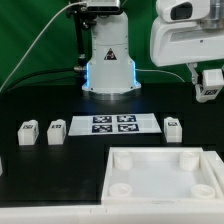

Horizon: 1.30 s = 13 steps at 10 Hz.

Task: Assemble one leg

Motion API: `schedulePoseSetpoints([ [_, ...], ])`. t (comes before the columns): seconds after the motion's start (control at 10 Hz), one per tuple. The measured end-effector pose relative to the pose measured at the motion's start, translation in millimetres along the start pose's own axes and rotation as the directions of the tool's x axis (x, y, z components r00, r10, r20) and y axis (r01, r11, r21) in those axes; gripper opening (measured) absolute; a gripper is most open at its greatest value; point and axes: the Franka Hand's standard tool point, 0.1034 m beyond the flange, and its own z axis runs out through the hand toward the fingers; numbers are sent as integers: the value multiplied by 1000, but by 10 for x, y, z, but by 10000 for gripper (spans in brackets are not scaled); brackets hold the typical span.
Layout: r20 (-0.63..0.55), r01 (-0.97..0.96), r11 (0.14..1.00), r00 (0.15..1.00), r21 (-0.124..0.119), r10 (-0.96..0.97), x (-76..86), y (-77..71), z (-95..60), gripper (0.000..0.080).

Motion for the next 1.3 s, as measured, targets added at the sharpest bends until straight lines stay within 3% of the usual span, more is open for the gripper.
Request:
schedulePoseSetpoints([
  [0.1, -108, 6, 1000, 994, 10, -5, 62, 4, -17, 292],
  [0.2, -177, 83, 997, 981, 3, -81, 230, 157, -101, 292],
  [0.3, -240, 98, 995, 966, 0, -95, 476, 294, -326, 292],
  [0.5, -427, 113, 993, 898, -11, -107, 954, 310, -921, 292],
  [0.7, -607, 111, 994, 788, -21, -101, 1091, 301, -1103, 292],
  [0.8, -681, 112, 993, 726, -21, -97, 1059, 310, -1071, 292],
  [0.9, -642, 112, 993, 760, -23, -100, 1001, 326, -962, 292],
  [1.0, -644, 114, 993, 758, -23, -102, 1024, 321, -994, 292],
  [1.1, -644, 122, 992, 757, -34, -115, 1031, 353, -947, 292],
  [1.3, -654, 140, 987, 740, -75, -154, 1236, 564, -763, 292],
])
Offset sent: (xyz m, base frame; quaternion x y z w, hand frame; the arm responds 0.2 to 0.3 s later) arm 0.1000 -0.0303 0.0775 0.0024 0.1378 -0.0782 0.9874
